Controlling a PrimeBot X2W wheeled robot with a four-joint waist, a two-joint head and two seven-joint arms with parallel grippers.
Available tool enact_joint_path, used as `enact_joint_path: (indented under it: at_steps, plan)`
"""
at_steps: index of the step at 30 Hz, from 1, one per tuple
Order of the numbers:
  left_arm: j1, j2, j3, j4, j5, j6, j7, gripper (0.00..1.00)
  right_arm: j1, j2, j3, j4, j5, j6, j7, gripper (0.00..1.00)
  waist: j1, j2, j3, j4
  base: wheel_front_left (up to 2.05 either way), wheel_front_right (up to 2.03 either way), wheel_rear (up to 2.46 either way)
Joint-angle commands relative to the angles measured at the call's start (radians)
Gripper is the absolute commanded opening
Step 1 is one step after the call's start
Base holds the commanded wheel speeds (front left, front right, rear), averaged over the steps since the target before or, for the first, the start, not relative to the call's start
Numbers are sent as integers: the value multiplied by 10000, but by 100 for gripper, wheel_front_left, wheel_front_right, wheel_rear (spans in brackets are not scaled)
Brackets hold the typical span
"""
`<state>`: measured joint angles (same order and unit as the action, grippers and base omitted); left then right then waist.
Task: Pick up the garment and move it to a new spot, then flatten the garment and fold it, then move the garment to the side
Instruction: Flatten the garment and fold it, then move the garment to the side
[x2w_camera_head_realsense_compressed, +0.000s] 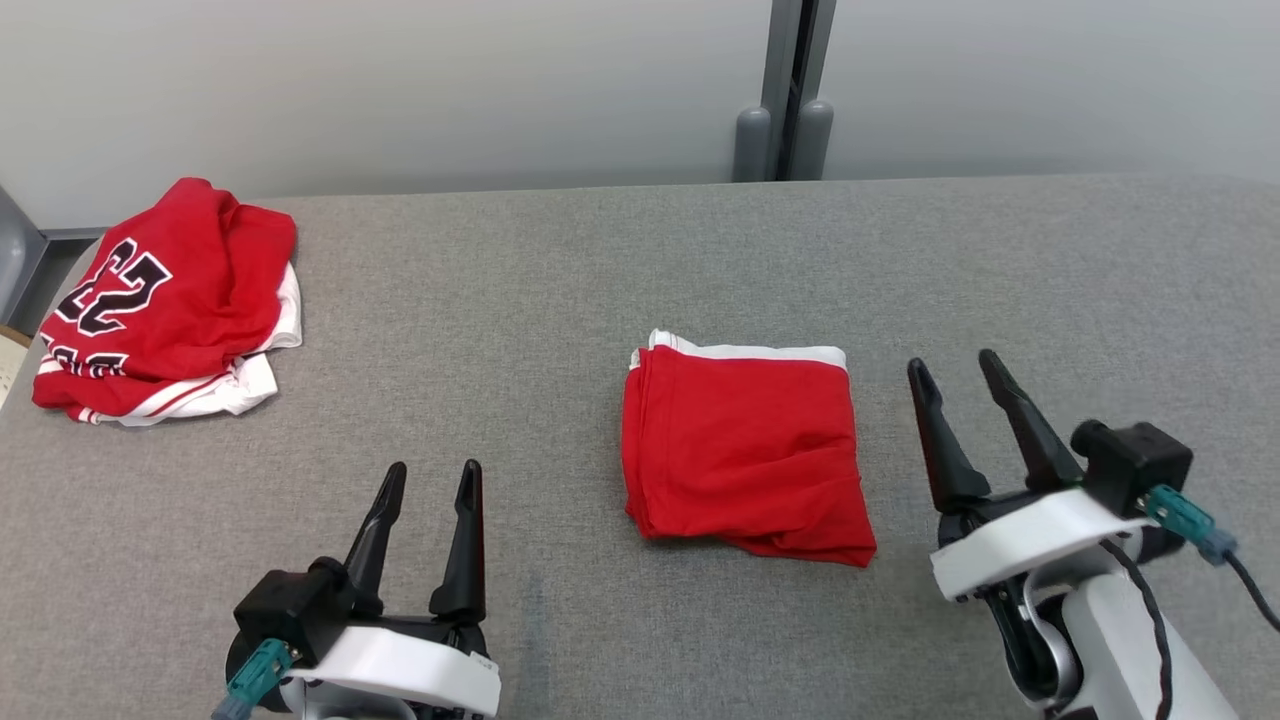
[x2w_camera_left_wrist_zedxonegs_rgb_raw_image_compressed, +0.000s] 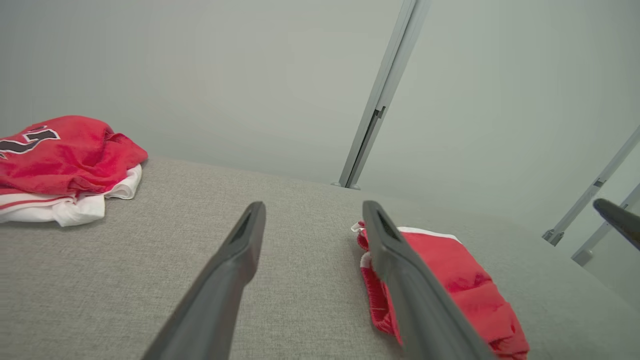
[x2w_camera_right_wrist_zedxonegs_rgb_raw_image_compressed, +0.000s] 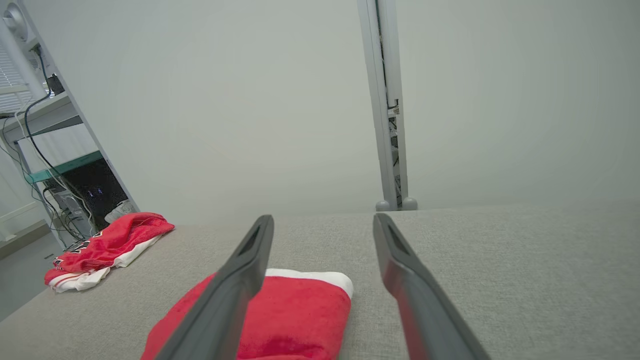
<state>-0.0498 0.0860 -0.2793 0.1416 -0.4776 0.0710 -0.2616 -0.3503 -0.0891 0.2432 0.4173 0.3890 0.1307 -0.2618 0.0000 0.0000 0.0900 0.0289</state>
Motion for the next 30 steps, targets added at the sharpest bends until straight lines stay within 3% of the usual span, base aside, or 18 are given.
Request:
enact_joint_path:
  at_steps: [1,6,13,30]
  plan:
    - [62,58,101,-23,161,66,-47,100,306,52,-265,-162,-165,1,-43,100,0,0,-59,-59,0,0,0]
    - [302,-23,341,-25,372,43,-48,100,1212,250,-1262,-727,-614,1,-22,100,0,0,-179,-152,0,0,0]
    - [676,-142,700,-74,590,45,-48,100,1864,358,-1824,-1242,-1215,1,144,100,0,0,-300,-198,0,0,0]
    - [801,-281,981,19,1033,-181,-49,100,1980,366,-1806,-1282,-1030,1,272,100,0,0,-308,-118,0,0,0]
